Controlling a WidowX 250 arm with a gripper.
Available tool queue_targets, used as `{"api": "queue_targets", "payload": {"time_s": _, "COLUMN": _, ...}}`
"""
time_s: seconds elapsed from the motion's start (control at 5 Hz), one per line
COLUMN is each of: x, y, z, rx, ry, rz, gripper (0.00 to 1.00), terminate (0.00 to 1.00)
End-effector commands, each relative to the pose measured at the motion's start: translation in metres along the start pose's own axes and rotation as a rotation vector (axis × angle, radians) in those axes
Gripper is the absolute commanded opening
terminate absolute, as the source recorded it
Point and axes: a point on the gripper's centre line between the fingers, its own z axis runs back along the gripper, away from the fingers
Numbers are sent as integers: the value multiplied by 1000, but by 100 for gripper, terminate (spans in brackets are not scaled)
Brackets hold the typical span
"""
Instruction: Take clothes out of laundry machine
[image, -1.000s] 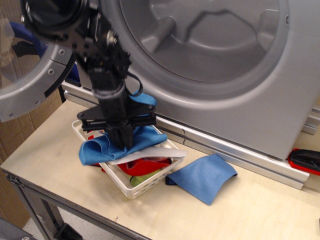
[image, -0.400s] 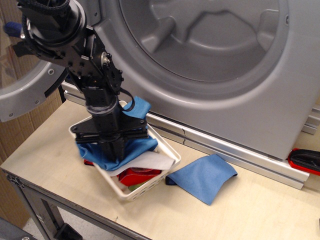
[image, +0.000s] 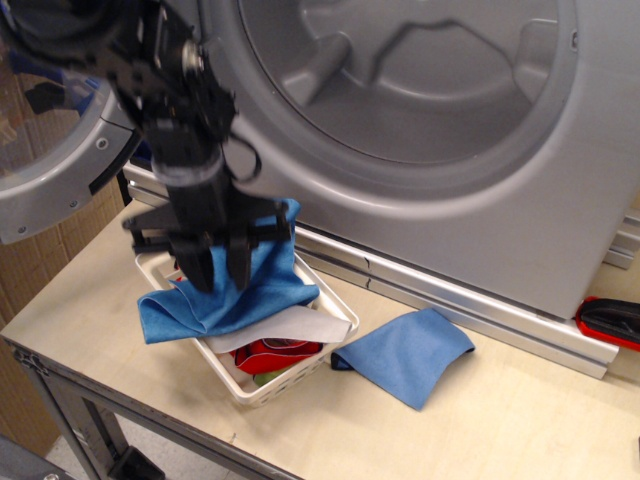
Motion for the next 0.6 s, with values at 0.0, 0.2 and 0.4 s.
{"api": "queue_targets", "payload": {"time_s": 0.0, "x": 16, "y": -22, "z": 62, "rx": 0, "ry": -131, "rz": 0, "gripper": 100, "terminate": 0}}
{"api": "queue_targets", "payload": {"time_s": 0.2, "x": 16, "y": -22, "z": 62, "rx": 0, "ry": -131, "rz": 0, "gripper": 100, "terminate": 0}}
{"api": "queue_targets", "payload": {"time_s": 0.4, "x": 16, "y": -22, "z": 62, "rx": 0, "ry": -131, "rz": 0, "gripper": 100, "terminate": 100}}
